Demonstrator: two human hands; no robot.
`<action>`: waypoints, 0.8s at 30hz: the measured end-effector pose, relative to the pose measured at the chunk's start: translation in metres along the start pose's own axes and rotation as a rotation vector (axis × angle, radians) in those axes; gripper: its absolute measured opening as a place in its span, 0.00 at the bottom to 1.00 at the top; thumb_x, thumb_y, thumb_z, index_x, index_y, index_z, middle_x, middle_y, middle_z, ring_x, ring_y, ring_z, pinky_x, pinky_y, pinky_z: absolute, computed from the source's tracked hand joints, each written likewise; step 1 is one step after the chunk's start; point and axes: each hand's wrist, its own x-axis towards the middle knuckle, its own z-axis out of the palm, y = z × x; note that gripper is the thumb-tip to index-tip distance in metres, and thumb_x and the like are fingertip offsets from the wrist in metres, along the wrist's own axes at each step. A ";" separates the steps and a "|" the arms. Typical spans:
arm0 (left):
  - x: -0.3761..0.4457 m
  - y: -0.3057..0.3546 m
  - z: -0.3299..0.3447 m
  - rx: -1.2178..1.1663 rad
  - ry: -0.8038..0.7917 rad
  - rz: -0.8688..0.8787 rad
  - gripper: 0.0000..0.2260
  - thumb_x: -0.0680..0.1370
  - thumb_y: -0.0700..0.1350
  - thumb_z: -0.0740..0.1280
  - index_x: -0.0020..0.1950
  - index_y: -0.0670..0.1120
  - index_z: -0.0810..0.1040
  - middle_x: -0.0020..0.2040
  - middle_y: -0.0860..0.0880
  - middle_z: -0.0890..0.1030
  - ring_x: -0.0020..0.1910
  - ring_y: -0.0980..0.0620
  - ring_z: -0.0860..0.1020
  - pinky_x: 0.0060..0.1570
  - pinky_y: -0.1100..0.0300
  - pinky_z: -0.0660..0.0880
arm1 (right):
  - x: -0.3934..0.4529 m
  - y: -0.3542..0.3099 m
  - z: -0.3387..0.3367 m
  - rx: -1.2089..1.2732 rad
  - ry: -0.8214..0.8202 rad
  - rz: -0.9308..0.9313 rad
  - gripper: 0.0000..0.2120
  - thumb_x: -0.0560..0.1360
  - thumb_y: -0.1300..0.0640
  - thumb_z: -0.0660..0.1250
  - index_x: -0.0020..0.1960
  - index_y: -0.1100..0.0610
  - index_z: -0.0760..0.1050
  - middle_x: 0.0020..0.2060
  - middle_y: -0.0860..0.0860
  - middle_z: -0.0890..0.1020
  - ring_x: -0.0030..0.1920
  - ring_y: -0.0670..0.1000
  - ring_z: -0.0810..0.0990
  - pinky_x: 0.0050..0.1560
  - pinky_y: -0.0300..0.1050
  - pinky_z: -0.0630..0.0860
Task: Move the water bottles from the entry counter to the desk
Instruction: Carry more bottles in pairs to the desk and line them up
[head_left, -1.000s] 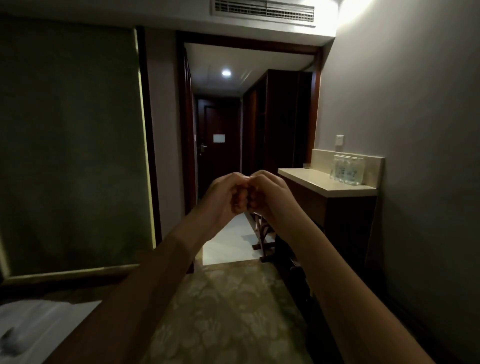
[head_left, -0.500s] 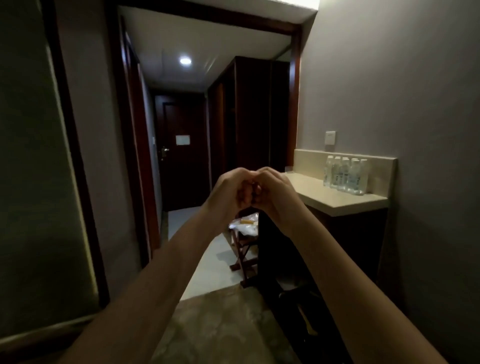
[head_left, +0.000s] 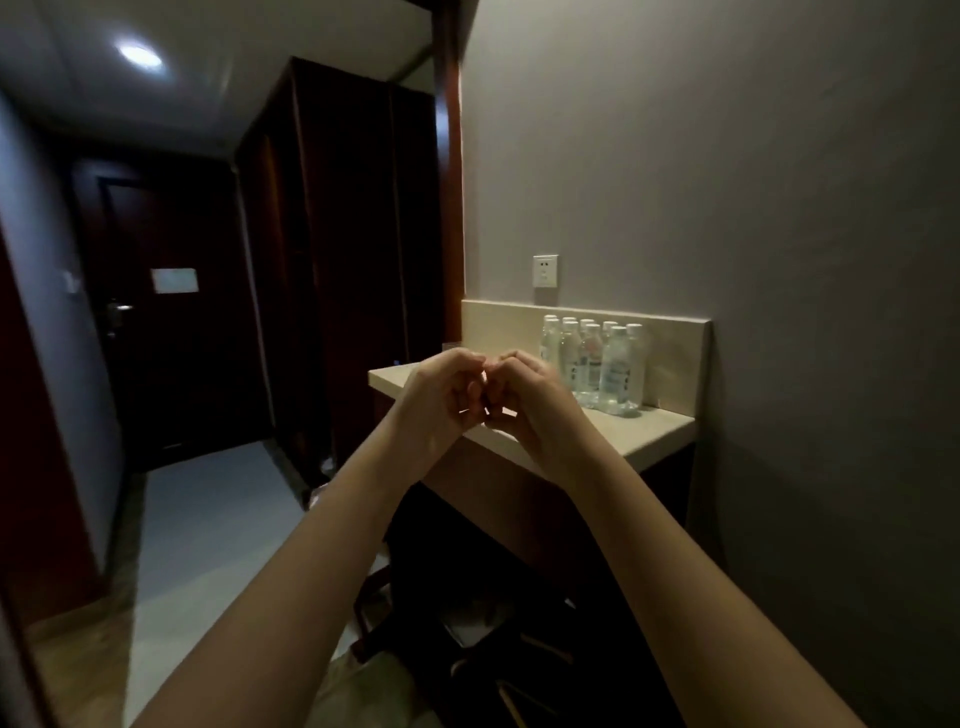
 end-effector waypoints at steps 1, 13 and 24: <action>0.024 -0.011 -0.003 -0.005 -0.012 0.004 0.15 0.72 0.43 0.62 0.24 0.48 0.75 0.24 0.50 0.71 0.28 0.53 0.70 0.36 0.58 0.67 | 0.016 0.008 -0.014 -0.012 0.012 0.004 0.07 0.75 0.61 0.61 0.39 0.56 0.73 0.30 0.49 0.77 0.32 0.47 0.75 0.34 0.39 0.73; 0.265 -0.121 -0.018 0.057 -0.234 -0.116 0.16 0.72 0.38 0.61 0.25 0.48 0.75 0.23 0.52 0.70 0.25 0.55 0.69 0.27 0.66 0.67 | 0.189 0.097 -0.150 -0.117 0.339 0.067 0.07 0.75 0.64 0.58 0.39 0.58 0.71 0.28 0.50 0.75 0.28 0.47 0.73 0.32 0.41 0.70; 0.469 -0.170 -0.061 0.183 -0.391 -0.082 0.08 0.74 0.38 0.63 0.36 0.46 0.76 0.27 0.52 0.75 0.27 0.56 0.72 0.29 0.65 0.68 | 0.356 0.157 -0.216 -0.261 0.698 0.031 0.08 0.76 0.61 0.59 0.38 0.56 0.71 0.33 0.51 0.77 0.32 0.48 0.75 0.33 0.39 0.73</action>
